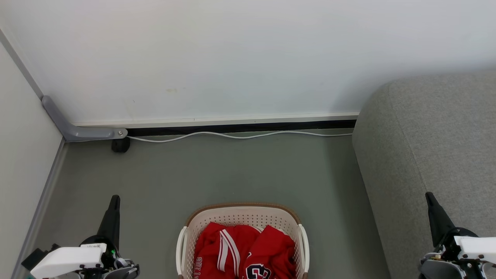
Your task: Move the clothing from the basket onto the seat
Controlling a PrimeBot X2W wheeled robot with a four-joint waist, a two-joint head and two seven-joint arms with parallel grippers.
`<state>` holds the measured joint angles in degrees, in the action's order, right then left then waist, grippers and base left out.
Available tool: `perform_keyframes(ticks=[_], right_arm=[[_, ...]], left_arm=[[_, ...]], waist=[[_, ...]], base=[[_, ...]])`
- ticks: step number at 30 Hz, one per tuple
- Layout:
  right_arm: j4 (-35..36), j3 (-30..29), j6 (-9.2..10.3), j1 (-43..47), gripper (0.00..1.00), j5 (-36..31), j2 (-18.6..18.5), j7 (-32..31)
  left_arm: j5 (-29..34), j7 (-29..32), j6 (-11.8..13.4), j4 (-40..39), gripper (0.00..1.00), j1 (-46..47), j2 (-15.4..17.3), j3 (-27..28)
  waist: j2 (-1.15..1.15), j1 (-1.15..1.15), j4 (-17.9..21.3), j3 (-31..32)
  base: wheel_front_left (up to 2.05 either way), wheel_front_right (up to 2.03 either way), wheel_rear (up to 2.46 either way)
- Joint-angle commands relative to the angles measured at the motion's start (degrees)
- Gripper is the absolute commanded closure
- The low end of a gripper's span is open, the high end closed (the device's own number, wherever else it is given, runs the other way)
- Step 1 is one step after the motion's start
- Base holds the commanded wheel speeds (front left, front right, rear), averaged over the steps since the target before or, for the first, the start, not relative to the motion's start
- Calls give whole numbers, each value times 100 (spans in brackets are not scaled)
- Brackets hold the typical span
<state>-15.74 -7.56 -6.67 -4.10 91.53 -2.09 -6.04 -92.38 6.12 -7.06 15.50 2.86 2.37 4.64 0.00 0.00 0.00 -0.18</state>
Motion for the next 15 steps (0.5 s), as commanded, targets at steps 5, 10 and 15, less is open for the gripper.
perform_keyframes(ticks=[5,10,15], right_arm=[[171,101,-81,-209,100,61,-79,-47],[171,102,-81,-209,100,61,-79,-47],[171,102,-81,-209,100,61,-78,-47]], left_arm=[[23,37,-43,-146,100,332,55,189],[23,37,-43,-146,100,332,54,189],[23,38,-43,-146,100,332,54,190]], waist=[[0,0,0,0],[0,0,0,0],[0,0,0,0]], base=[[0,0,0],[0,0,0],[0,0,0]])
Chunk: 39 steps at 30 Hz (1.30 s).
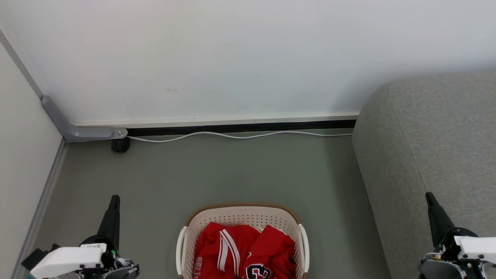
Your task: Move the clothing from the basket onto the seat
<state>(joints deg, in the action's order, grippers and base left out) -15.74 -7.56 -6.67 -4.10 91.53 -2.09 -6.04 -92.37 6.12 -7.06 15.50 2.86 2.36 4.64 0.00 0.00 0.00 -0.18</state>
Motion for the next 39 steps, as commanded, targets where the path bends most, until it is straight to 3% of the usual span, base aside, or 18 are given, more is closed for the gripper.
perform_keyframes(ticks=[1,15,16,28,39], right_arm=[[171,102,-81,-209,100,61,-78,-47],[171,103,-81,-209,100,62,-78,-46],[0,0,0,0,0,0,0,0],[-272,64,14,68,0,-17,60,-13],[-246,185,5,-142,0,-134,-60,61]], left_arm=[[22,38,-43,-146,100,332,55,190],[23,39,-43,-146,100,333,55,191],[0,0,0,0,0,0,0,0],[2,-115,4,343,0,-59,-88,-98],[148,-301,0,431,0,171,-75,-192]], waist=[[0,0,0,0],[0,0,0,0],[0,0,0,0],[0,13,3,-3],[0,1,11,-38]], base=[[0,0,0],[0,0,0],[0,0,0],[0,0,0],[0,0,0]])
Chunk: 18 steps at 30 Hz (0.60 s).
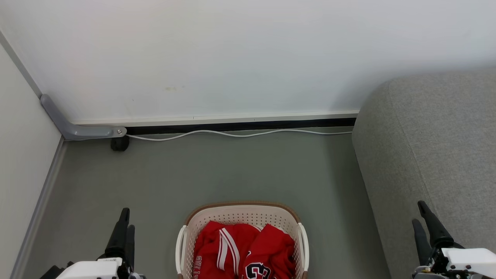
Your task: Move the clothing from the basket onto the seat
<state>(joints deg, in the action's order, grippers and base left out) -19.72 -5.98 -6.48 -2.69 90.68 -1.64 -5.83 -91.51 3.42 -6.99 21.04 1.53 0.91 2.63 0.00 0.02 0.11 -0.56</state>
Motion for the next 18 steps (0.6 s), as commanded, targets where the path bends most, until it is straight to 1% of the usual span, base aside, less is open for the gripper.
perform_keyframes(ticks=[1,8,18], right_arm=[[156,50,-15,-301,0,-67,-124,55],[162,308,-21,-438,0,-255,-305,241],[-13,867,-29,-701,0,-678,-633,575]], left_arm=[[106,-47,-7,-113,0,325,72,2],[502,-165,-10,-68,0,456,80,-48],[1322,-334,-14,-24,0,600,92,-108]], waist=[[0,-2,1,-3],[0,-2,7,-22],[0,-2,14,-32]], base=[[0,0,0],[0,0,0],[0,0,0]])
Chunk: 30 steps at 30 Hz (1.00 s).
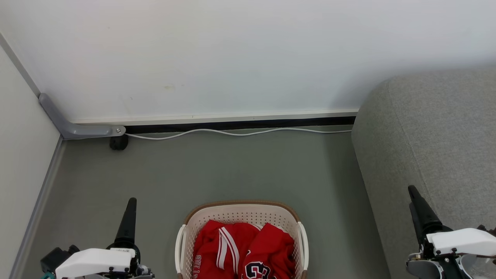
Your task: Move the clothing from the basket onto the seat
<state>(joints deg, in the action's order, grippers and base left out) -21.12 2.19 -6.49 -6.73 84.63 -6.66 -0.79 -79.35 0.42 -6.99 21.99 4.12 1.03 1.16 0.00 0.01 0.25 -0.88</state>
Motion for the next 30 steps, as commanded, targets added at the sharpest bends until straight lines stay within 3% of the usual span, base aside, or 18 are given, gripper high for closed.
perform_keyframes(ticks=[1,30], right_arm=[[105,102,-29,-330,0,-133,-161,90],[-313,665,-51,-1046,0,-1824,-550,563]], left_arm=[[193,-51,-15,-115,0,355,81,35],[2386,-523,67,188,0,903,114,-211]], waist=[[0,-1,2,1],[0,-1,57,-52]], base=[[0,0,0],[0,0,0]])
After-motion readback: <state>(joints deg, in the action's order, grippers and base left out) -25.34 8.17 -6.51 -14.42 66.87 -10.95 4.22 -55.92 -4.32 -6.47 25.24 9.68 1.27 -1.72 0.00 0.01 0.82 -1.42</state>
